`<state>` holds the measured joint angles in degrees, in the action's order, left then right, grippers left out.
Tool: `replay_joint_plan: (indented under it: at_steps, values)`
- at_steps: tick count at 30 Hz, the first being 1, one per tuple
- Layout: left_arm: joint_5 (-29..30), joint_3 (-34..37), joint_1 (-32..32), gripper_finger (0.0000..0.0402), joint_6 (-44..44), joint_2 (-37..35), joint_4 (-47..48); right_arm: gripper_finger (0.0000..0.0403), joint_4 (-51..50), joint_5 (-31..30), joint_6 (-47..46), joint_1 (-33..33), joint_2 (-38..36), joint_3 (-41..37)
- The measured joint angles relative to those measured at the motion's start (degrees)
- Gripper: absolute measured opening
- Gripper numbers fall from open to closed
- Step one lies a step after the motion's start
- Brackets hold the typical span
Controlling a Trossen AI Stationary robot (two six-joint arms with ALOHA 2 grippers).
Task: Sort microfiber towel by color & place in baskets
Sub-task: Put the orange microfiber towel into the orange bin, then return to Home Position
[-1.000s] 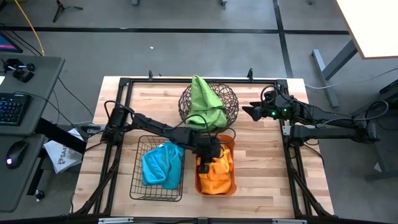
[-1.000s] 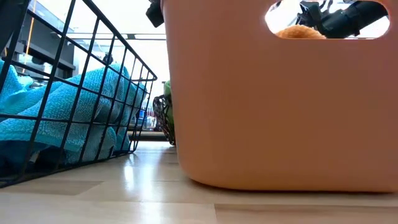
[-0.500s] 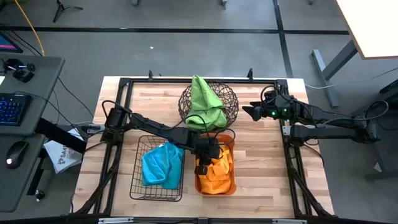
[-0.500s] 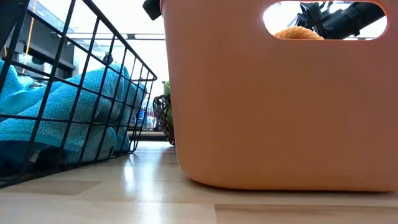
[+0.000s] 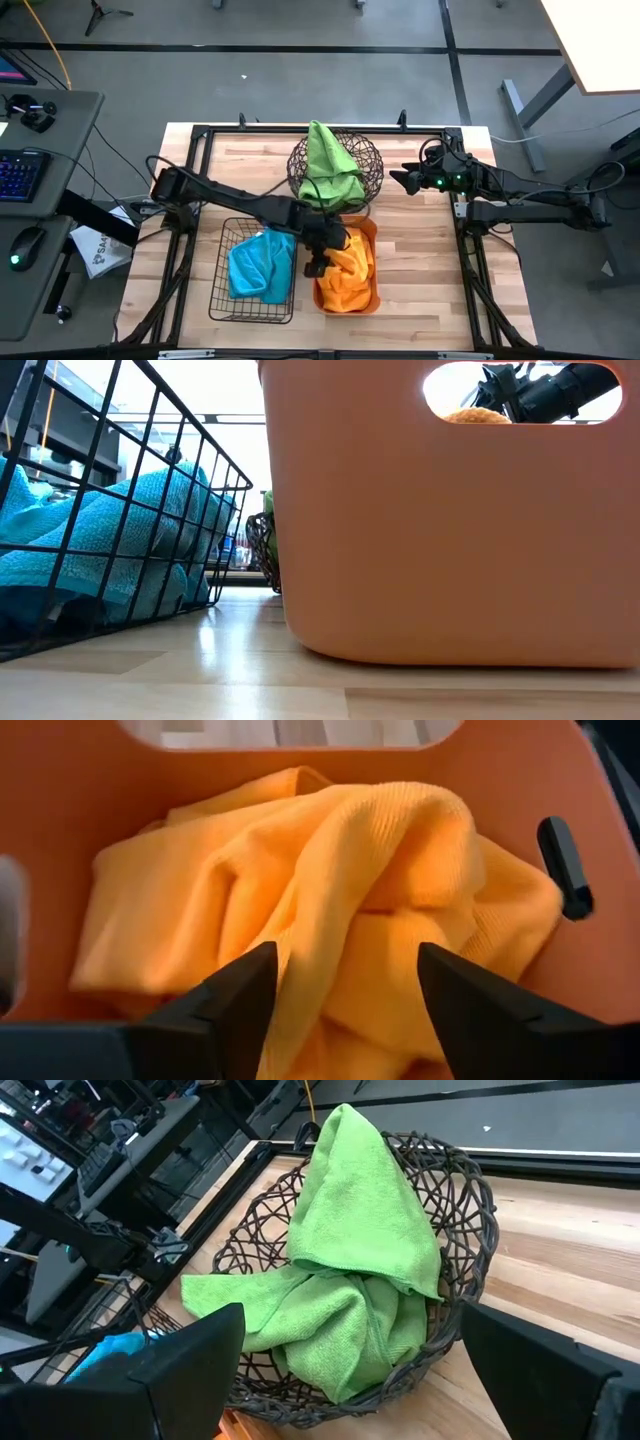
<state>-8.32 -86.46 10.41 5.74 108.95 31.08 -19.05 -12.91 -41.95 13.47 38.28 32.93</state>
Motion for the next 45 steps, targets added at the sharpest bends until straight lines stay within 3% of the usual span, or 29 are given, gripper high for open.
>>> replay_joint_plan:
  at_steps: [6,8,11,14,25,31,38,45]
  values:
    - [1.2,-3.3,-1.8,0.0238,2.3,-7.3,10.3,0.0366,0.0,0.0,0.0,0.0,0.0,0.0]
    - [6.1,-3.3,-2.6,0.0239,3.4,-12.1,10.6,0.0366,0.0,0.0,0.1,0.0,0.0,0.0]
    - [18.2,-1.2,-3.6,0.0239,3.1,-20.5,4.7,0.0366,0.0,0.0,0.4,0.0,0.0,0.0]
    - [25.3,6.3,-4.9,0.0239,4.5,-30.2,-4.9,0.0366,0.4,0.0,0.2,0.0,0.0,0.0]
    - [31.0,50.4,-5.6,0.0233,17.5,-64.1,-41.3,0.0366,1.7,0.0,-2.6,0.0,0.0,0.0]
    - [32.2,67.2,-5.5,0.0166,18.2,-75.5,-55.8,0.0366,1.3,0.7,-1.7,0.0,0.0,0.0]
    - [32.2,77.3,-5.5,0.0014,18.1,-85.4,-56.8,0.032,1.3,6.1,-3.2,0.0,0.0,0.0]
    - [31.3,82.2,-5.5,0.0002,16.4,-93.1,-56.2,0.0216,1.3,7.5,-3.9,0.0,0.0,0.0]
